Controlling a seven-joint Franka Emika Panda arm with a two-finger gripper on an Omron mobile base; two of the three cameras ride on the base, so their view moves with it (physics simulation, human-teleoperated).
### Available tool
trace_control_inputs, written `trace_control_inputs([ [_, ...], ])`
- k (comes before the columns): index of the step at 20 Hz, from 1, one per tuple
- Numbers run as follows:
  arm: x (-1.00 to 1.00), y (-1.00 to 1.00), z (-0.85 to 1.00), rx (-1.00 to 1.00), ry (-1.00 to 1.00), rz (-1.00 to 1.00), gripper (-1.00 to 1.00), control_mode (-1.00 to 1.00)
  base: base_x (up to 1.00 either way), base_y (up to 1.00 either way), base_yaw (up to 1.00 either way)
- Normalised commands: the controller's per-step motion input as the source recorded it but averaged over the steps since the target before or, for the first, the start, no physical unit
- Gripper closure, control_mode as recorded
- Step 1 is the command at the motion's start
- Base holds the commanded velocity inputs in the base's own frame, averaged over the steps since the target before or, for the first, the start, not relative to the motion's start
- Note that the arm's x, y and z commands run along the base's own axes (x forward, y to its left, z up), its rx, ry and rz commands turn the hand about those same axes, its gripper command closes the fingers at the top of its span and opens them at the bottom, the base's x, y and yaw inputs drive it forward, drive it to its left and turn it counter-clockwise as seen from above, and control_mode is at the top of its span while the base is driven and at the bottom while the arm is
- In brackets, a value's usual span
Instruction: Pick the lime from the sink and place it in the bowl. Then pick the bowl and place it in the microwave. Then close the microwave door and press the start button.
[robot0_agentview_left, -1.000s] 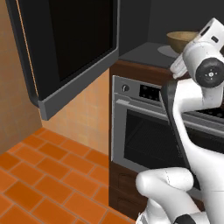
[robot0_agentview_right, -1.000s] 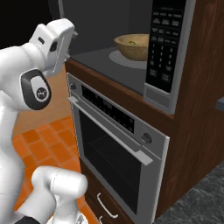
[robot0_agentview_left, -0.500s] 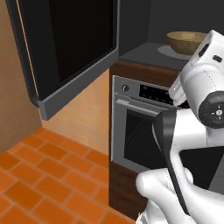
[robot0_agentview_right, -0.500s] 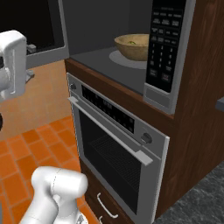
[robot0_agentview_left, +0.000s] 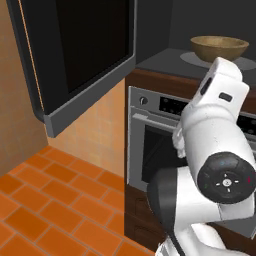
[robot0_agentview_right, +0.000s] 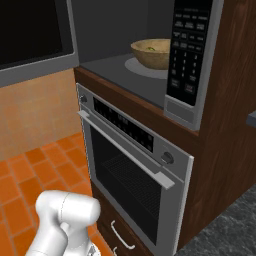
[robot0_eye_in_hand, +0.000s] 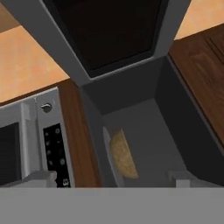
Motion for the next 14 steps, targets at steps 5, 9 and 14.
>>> trace_control_inputs([
  [5, -0.07, 0.92, -0.29, -0.13, 0.04, 0.00, -1.00, -1.00, 0.00, 0.00, 0.00],
  [9, 0.21, 0.88, -0.56, -0.24, 0.00, 0.00, -1.00, -1.00, 0.00, 0.00, 0.00],
  [14, 0.07, 0.80, -0.68, -0.13, 0.00, 0.00, -1.00, -1.00, 0.00, 0.00, 0.00],
])
